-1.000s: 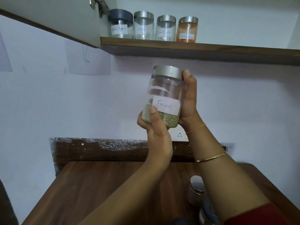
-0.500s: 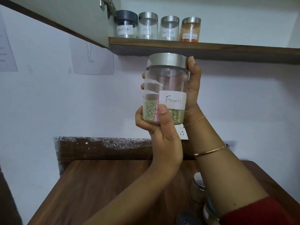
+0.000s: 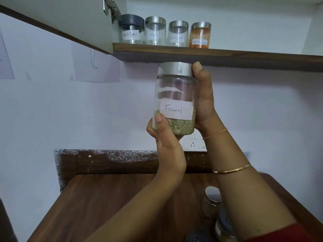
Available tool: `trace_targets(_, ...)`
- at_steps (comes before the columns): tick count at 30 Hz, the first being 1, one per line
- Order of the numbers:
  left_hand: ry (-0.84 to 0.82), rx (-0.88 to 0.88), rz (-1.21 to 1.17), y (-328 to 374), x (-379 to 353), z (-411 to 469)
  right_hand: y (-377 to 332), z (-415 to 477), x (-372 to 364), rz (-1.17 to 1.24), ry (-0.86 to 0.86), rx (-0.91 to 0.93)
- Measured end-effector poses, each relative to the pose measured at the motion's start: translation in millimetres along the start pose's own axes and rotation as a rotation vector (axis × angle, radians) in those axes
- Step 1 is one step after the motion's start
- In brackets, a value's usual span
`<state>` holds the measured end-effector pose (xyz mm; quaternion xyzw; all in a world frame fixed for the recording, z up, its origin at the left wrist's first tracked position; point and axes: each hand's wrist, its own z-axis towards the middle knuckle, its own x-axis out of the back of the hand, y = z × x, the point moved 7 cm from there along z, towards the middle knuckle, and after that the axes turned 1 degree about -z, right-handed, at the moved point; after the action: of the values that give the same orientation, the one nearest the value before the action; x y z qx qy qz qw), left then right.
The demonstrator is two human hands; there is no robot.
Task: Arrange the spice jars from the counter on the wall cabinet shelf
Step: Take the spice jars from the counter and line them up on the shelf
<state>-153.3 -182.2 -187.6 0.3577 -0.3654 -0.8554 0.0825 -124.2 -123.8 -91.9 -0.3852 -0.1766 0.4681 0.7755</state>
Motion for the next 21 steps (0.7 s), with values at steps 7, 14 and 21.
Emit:
trace_targets(7, -0.061, 0.067, -0.018, -12, -20, 5, -15, -9, 31, -0.138, 0.134, 0.02)
trace_targets(14, 0.007, 0.093, -0.013, -27, -44, 13, -28, -17, 71, -0.33, 0.251, -0.094)
trace_targets(21, 0.067, 0.025, 0.103, -35, -75, 32, -36, -21, 101, -0.614, 0.193, -0.146)
